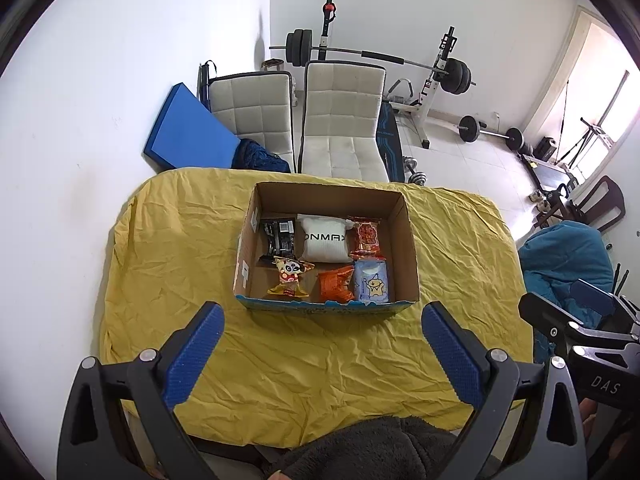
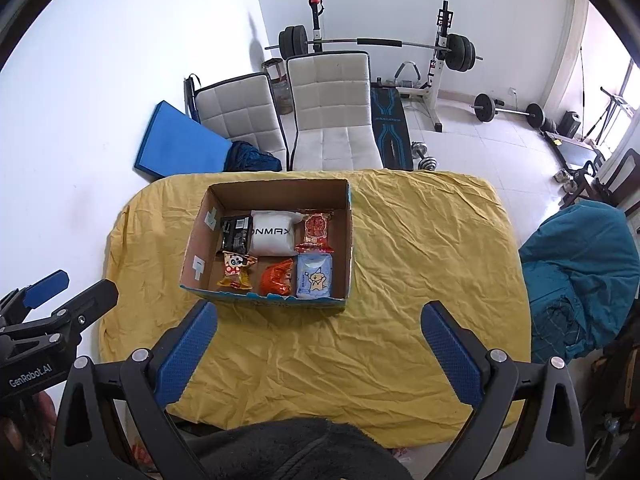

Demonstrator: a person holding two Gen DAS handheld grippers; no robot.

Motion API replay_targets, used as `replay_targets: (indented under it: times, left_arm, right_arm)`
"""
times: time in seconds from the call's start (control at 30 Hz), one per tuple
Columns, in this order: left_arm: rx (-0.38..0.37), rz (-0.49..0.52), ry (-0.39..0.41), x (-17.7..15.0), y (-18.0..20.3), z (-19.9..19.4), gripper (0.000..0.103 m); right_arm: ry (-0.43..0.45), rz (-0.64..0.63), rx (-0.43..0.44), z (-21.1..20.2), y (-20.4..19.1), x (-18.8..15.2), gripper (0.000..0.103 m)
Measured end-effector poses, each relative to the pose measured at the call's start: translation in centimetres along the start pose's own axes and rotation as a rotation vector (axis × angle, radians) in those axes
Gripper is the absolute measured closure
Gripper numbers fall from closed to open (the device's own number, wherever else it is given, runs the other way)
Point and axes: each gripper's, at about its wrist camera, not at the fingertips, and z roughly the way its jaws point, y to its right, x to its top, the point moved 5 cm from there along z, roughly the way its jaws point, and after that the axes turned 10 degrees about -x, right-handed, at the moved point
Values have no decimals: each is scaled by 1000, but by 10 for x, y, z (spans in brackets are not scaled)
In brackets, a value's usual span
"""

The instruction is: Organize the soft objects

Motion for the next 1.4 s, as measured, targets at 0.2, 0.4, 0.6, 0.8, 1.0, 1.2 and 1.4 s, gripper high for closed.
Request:
replay_targets:
  times: [0.2,0.4,0.6,0.8,1.0,1.2,1.4]
  left_arm:
    - [3,-9,-6,-3,0,2,2]
    - [9,-19,-15,-5,-3,5,2]
    - [10,-23,-16,-5,-4,5,2]
    - [10,-26,-13,-5,-6,5,2]
    - [19,-26,-16,-4,-8,5,2]
    - [28,-30,-12,-3,-11,6,2]
    - [44,-27,-9,-1,-14,8,2]
  right_arm:
    - [-2,-5,-3,1,0,0,0]
    - [-2,-7,-6,1,-1,-1,0]
    - [-3,-9,-9,2,0,-3,0]
    - [-3,-11,-16,4,1,-3,0]
    - [1,-12,-24,7,2,-1,0]
    - [2,-12,-31,8,3,-1,0]
    - [2,-10,-37,9,5,0,0]
